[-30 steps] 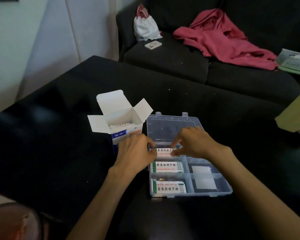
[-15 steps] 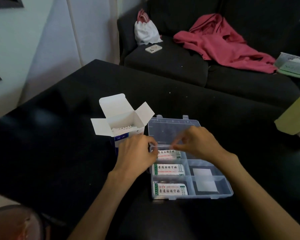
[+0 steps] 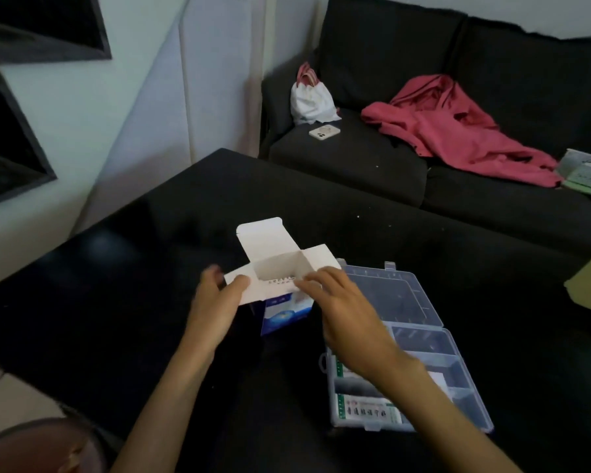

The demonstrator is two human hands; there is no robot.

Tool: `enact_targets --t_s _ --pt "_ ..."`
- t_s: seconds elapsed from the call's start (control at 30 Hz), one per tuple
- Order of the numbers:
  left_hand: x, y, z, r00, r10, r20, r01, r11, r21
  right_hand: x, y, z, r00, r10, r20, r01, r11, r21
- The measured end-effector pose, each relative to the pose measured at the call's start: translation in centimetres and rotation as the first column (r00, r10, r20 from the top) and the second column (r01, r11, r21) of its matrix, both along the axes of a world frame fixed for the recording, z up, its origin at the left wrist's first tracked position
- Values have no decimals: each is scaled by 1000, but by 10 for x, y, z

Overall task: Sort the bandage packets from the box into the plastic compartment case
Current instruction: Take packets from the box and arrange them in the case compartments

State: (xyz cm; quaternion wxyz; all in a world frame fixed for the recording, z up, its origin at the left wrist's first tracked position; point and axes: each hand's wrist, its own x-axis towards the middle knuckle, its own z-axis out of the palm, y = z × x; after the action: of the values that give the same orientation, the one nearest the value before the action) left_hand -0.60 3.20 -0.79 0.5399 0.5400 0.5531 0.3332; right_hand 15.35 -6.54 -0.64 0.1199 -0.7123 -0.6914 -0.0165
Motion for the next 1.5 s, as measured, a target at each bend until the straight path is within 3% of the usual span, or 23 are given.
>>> enact_targets --t_s 0.07,0.2,0.3,0.43,0.53,0.7,1.1,1.3,1.4,1.5 --pt "2 -7 0 969 -70 237 100 988 -117 -4 -10 -13 999 -39 -17 40 998 46" --pt "5 -15 -9 956 -139 259 120 989 89 -6 -21 -18 999 -41 29 35 983 178" --pt "5 -16 -8 951 -147 271 124 987 102 -7 -15 -1 997 -56 55 40 966 254" --pt "4 -15 -2 943 -162 291 143 986 85 -10 9 29 999 -47 0 47 998 40" --pt "2 -11 -3 946 -134 295 127 991 43 -13 27 37 994 -23 104 39 988 -148" --pt "1 -9 -2 939 -130 317 130 991 19 -8 36 41 994 -11 106 36 971 -235" --pt "6 -7 -8 956 -78 284 65 996 56 3 38 33 997 34 64 -24 988 -156" --pt "9 -2 -10 950 -76 302 65 997 46 13 38 30 999 30 -41 -31 999 -18" --pt "10 -1 -8 946 -94 311 80 995 58 13 40 34 991 31 -130 -44 995 -94" --pt "10 -2 -8 942 -115 314 110 993 36 11 46 36 994 46 -102 -62 985 -160"
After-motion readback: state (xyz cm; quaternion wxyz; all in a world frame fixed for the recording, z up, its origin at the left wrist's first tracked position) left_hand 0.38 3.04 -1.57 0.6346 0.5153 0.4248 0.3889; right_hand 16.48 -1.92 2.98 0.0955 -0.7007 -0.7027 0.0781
